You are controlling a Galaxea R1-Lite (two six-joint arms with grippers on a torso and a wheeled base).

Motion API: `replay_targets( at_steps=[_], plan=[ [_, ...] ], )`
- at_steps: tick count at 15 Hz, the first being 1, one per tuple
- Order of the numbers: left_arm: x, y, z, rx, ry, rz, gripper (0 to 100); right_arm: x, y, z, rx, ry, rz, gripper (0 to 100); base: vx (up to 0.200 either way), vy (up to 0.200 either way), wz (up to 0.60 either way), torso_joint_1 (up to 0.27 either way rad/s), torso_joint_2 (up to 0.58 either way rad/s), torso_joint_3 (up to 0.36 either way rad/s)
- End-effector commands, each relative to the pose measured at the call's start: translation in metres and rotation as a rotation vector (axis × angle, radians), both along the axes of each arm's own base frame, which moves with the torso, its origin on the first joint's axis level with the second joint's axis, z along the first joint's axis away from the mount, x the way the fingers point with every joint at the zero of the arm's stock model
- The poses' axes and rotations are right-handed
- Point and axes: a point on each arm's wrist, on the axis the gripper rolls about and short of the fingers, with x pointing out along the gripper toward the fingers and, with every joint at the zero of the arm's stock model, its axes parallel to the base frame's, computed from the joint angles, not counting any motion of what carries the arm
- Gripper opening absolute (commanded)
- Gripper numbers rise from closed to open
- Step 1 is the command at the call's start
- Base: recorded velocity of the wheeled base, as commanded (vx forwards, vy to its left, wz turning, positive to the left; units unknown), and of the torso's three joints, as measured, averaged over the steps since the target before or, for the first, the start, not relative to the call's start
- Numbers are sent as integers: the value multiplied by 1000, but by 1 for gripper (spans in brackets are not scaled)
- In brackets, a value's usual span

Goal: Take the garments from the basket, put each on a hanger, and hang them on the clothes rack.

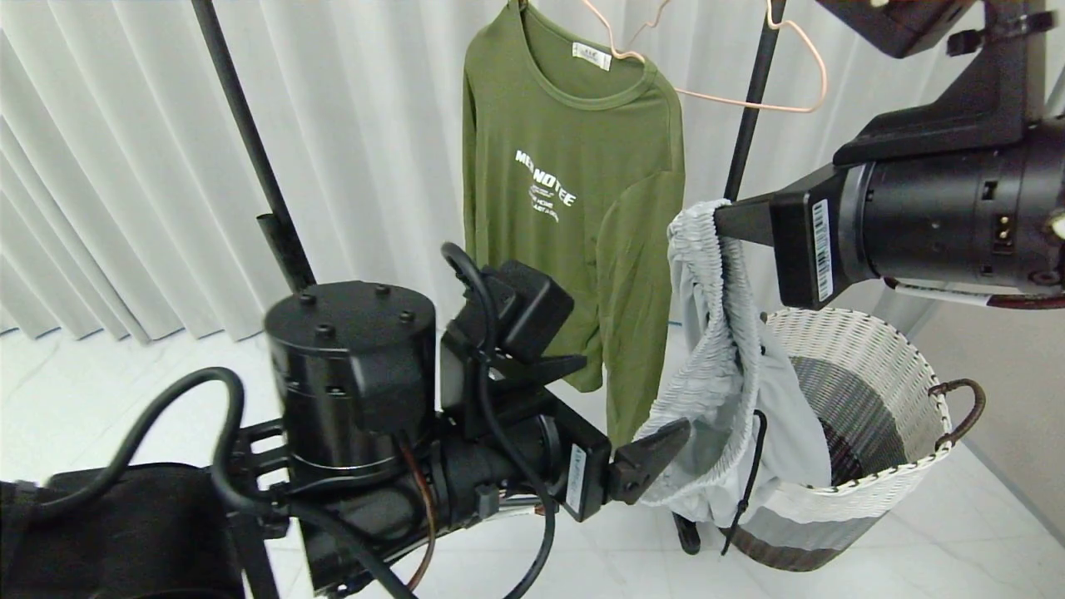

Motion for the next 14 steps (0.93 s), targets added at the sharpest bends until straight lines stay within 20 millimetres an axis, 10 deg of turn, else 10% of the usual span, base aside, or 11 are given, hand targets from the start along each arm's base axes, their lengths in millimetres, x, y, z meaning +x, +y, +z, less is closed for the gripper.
replay_targets(
  at_steps=[1,11,12,14],
  plan=[
    [11,-15,-24,48,64,-2,100,-3,2,0,-1,1,19,0,0,0,0,0,0,0],
    [22,3,-95,198,283,81,100,-7,0,3,12,-3,27,0,0,0,0,0,0,0],
    [22,3,-95,198,283,81,0,-7,1,2,10,-2,29,0,0,0,0,0,0,0],
    [23,3,-95,196,282,83,0,-7,0,3,9,-2,27,0,0,0,0,0,0,0]
  ],
)
